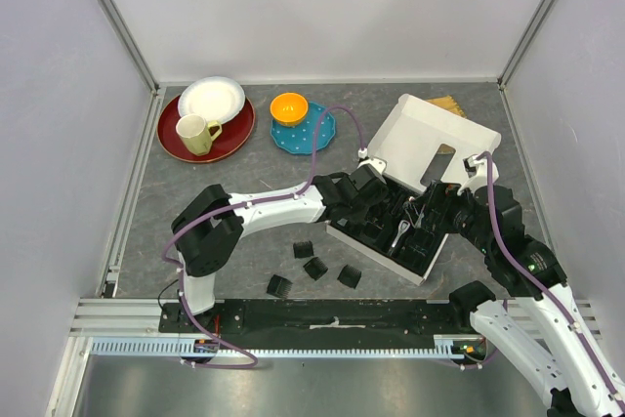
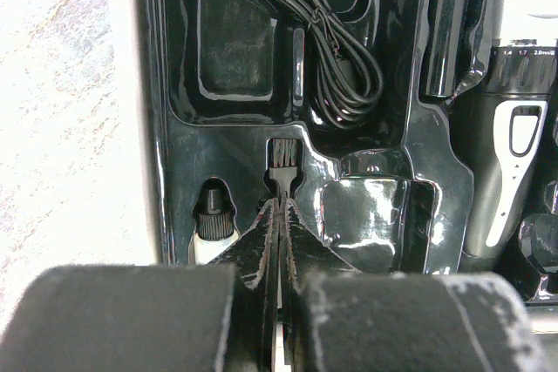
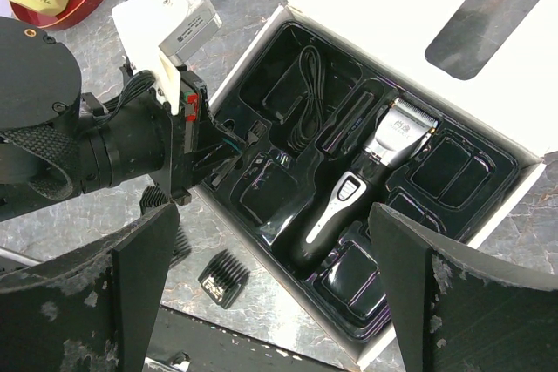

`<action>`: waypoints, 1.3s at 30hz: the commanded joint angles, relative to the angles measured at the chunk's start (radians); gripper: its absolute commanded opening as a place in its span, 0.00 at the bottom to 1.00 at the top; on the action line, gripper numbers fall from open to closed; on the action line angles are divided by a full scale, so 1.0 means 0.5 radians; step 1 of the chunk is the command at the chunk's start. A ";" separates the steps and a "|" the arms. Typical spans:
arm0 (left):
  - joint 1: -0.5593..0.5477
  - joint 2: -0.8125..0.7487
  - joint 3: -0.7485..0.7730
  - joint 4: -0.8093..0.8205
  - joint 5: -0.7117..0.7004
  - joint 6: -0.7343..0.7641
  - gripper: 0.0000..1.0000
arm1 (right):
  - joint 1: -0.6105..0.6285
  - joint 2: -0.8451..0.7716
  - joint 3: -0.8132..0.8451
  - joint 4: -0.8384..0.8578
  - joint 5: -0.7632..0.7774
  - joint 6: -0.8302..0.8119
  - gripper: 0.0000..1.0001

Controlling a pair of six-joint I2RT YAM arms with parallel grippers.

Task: Sort the hair-cutting tools

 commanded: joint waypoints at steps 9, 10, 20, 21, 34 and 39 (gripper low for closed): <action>-0.018 0.010 -0.113 0.117 -0.057 -0.068 0.02 | 0.006 -0.024 0.046 -0.008 0.051 -0.013 0.98; -0.018 0.007 -0.119 0.117 -0.054 -0.074 0.02 | 0.006 -0.024 0.046 -0.008 0.054 -0.013 0.98; -0.018 -0.100 -0.172 0.099 -0.108 -0.142 0.02 | 0.006 -0.028 0.052 -0.014 0.050 -0.007 0.98; -0.018 -0.128 -0.169 0.102 -0.127 -0.136 0.02 | 0.006 -0.031 0.055 -0.011 0.051 -0.007 0.98; -0.015 -0.554 -0.092 0.016 -0.403 -0.068 0.10 | 0.003 0.046 0.119 -0.073 0.030 -0.123 0.98; 0.001 -0.803 -0.279 -0.073 -0.489 -0.206 0.20 | 0.006 0.089 0.101 -0.021 -0.170 -0.209 0.98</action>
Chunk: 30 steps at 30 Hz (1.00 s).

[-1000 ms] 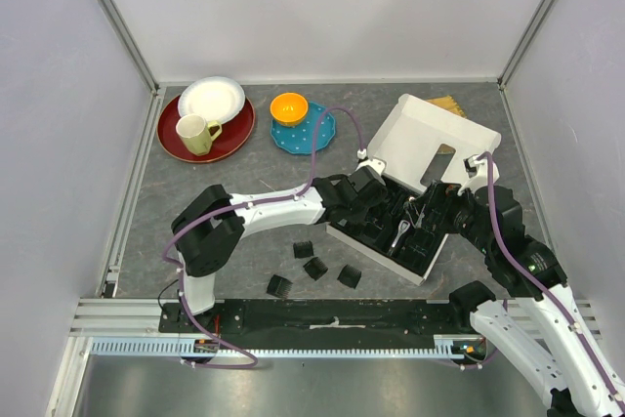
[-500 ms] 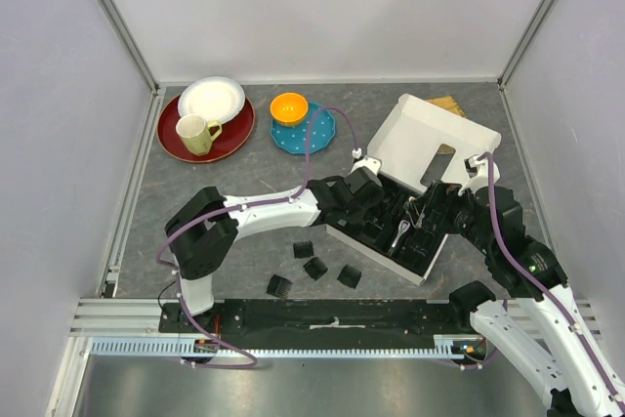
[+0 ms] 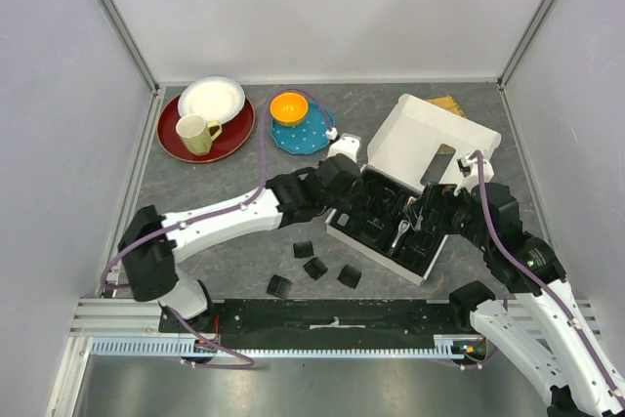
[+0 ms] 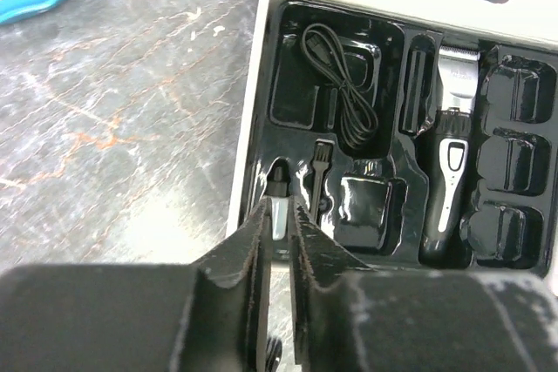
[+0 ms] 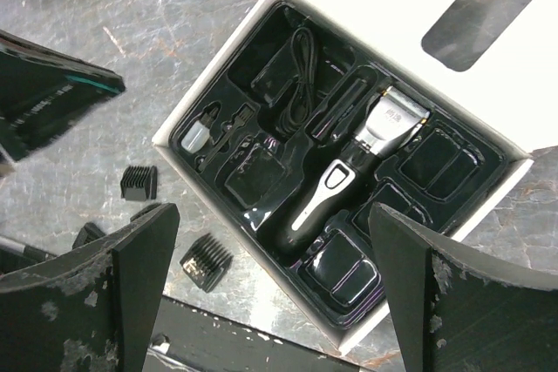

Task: Sort the hair-cutting tools

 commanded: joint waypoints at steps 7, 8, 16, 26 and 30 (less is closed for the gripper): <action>0.110 -0.641 -0.566 -0.205 -0.051 -0.386 0.44 | 0.012 0.164 -0.030 0.241 -0.456 -0.069 0.98; 0.120 -0.730 -0.609 -0.211 -0.042 -0.405 0.49 | 0.027 0.179 -0.042 0.254 -0.463 -0.060 0.98; 0.257 -1.019 -0.861 -0.334 -0.002 -0.516 0.61 | 0.291 0.314 -0.131 0.492 -0.392 0.035 0.98; 1.009 -1.019 -0.864 -0.266 0.526 -0.362 0.68 | 1.390 0.856 0.071 0.898 -0.072 -0.327 0.98; 1.156 -0.988 -0.867 -0.291 0.584 -0.332 0.70 | 1.723 1.264 0.249 0.889 0.237 -0.446 0.98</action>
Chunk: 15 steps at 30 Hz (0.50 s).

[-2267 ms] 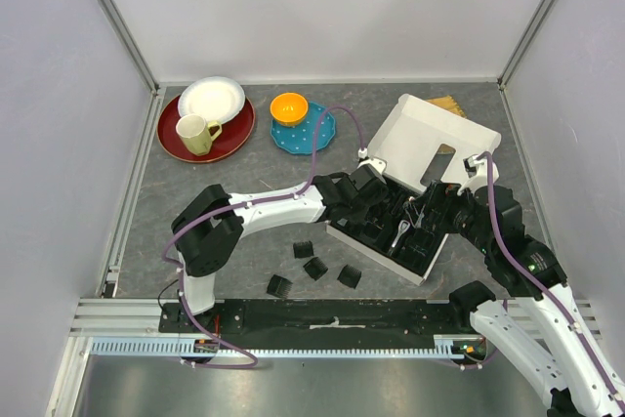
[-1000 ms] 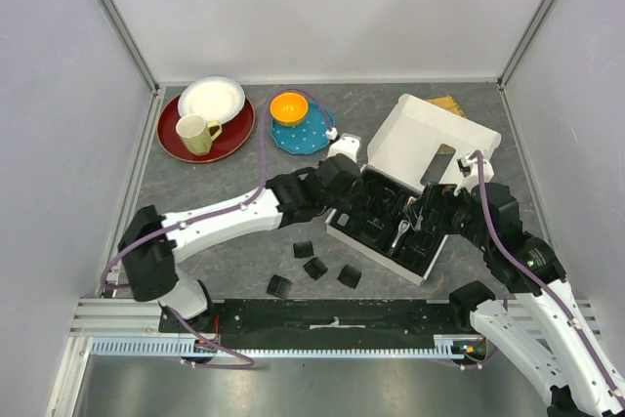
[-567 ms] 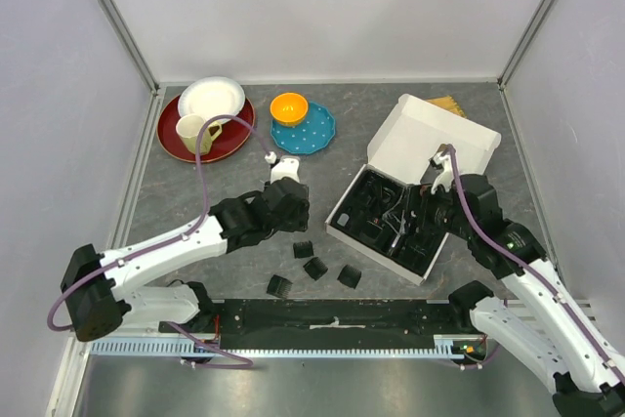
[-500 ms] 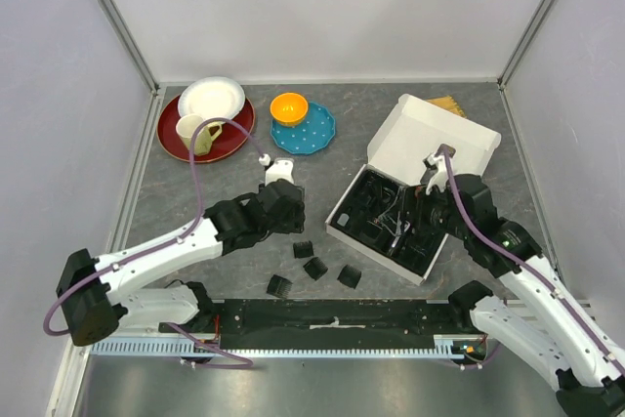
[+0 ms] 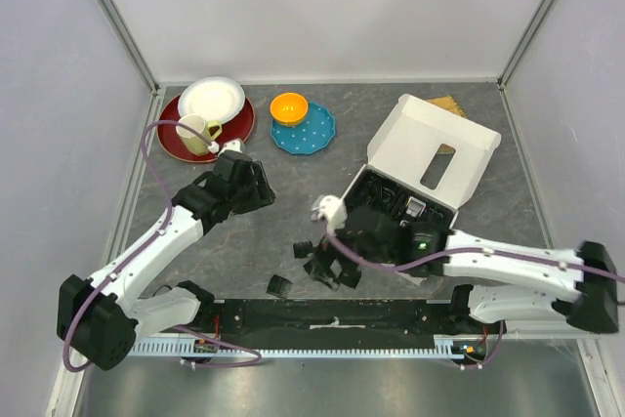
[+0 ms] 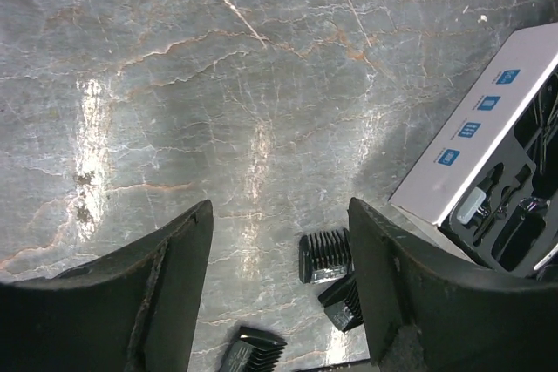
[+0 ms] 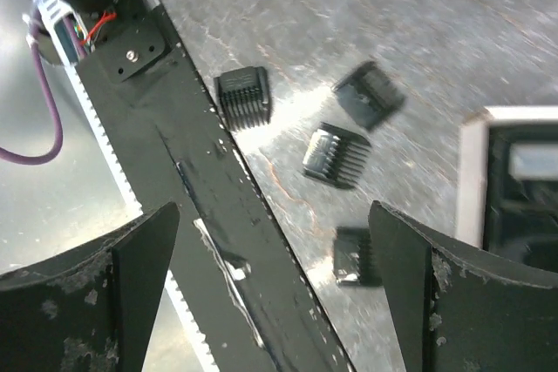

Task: Sort the hair-cutting tools

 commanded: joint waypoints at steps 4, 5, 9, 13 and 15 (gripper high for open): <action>0.315 0.032 -0.030 0.016 0.215 0.124 0.73 | 0.503 0.653 0.311 0.249 0.542 -0.287 0.98; 0.367 0.038 -0.045 0.023 0.240 0.133 0.74 | 0.555 0.775 0.350 0.271 0.560 -0.302 0.98; 0.567 0.059 -0.149 0.102 0.402 0.137 0.75 | 0.605 1.079 0.470 0.314 0.588 -0.391 0.98; 0.628 0.063 -0.174 0.133 0.433 0.115 0.77 | 0.632 1.319 0.587 0.320 0.600 -0.474 0.98; 0.656 0.063 -0.183 0.139 0.436 0.106 0.78 | 0.632 1.420 0.627 0.344 0.597 -0.505 0.98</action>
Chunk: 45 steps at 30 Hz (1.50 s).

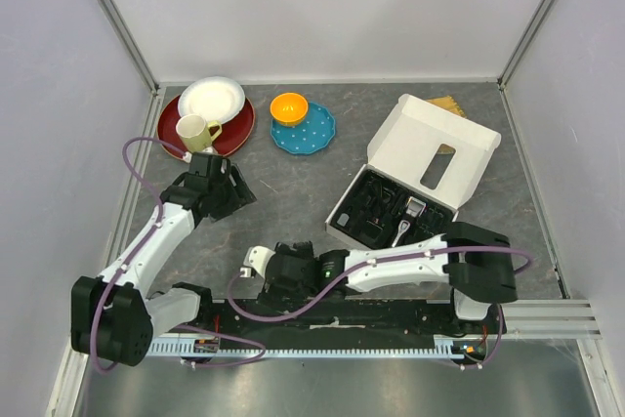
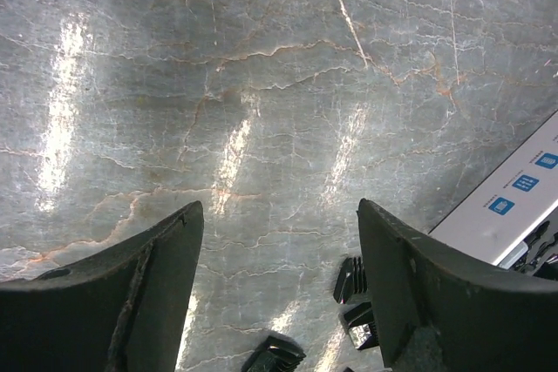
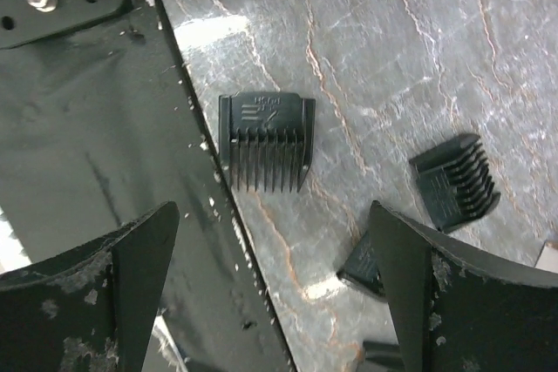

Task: Sort the hair-cutting tools

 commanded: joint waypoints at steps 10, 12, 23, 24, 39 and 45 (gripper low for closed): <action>0.092 0.136 -0.040 0.185 0.156 0.047 0.79 | -0.013 0.407 0.216 0.284 0.125 -0.330 0.98; 0.095 0.120 -0.043 0.185 0.150 0.050 0.79 | -0.026 0.432 0.231 0.287 0.064 -0.320 0.98; 0.098 0.096 -0.049 0.194 0.159 0.053 0.79 | -0.200 0.407 0.136 0.294 -0.372 -0.020 0.81; 0.098 0.096 -0.052 0.194 0.168 0.053 0.79 | -0.210 0.407 0.124 0.294 -0.381 0.011 0.79; 0.098 0.035 -0.061 0.197 0.184 0.056 0.79 | -0.213 0.181 0.121 0.244 0.118 0.391 0.43; 0.098 -0.036 -0.068 0.206 0.196 0.062 0.78 | -0.225 -0.264 0.041 0.131 0.682 0.860 0.45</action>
